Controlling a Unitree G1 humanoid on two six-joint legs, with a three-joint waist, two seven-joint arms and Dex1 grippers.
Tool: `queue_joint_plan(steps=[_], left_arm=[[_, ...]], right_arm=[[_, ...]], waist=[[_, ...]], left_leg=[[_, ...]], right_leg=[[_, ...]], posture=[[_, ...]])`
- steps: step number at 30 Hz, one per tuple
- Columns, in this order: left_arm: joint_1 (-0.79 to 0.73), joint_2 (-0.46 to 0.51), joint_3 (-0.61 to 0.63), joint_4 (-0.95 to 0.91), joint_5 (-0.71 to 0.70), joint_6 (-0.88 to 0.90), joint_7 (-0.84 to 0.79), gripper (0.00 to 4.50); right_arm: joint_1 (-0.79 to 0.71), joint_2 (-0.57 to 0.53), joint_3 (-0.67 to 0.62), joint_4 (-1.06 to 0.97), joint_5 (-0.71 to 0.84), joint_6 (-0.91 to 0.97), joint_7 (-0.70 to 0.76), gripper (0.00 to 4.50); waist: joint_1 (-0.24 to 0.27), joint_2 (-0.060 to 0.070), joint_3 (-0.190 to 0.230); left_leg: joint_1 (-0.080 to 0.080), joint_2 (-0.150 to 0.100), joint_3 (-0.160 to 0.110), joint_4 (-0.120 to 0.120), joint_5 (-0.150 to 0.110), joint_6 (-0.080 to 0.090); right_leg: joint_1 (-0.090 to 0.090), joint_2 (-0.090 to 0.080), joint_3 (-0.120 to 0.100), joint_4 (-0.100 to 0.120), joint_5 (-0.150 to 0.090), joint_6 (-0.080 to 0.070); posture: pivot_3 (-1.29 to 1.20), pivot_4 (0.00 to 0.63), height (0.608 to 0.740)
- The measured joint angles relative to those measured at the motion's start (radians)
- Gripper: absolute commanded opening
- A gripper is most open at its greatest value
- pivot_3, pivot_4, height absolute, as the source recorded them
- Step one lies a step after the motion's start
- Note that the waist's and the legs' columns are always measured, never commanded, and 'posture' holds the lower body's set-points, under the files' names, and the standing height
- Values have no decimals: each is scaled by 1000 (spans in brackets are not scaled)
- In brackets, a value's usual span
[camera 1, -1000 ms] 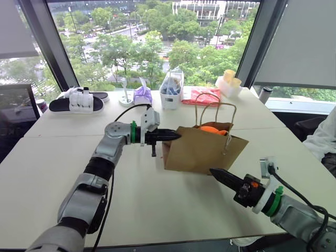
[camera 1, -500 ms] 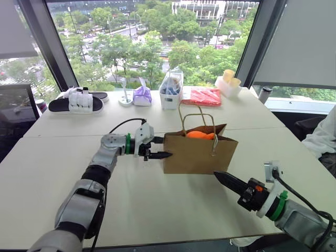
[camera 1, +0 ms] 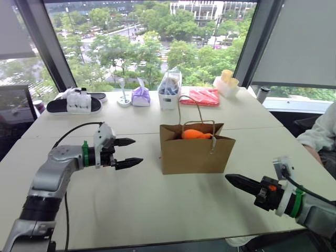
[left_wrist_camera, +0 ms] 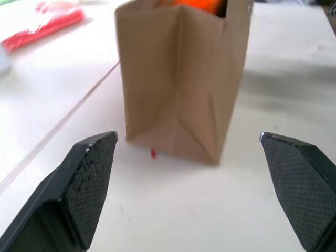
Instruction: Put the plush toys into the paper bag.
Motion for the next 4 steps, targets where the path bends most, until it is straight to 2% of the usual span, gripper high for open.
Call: queue_joint_plan(steps=[4], left_arm=[[215, 21, 130, -218, -131, 194, 105, 4470]], right_arm=[[26, -40, -22, 29, -27, 18, 67, 0]], waist=[[7, 0, 0]], left_leg=[[0, 0, -1, 0, 0, 0]], right_leg=[[1, -1, 0, -1, 0, 0]], posture=[[0, 150, 740]])
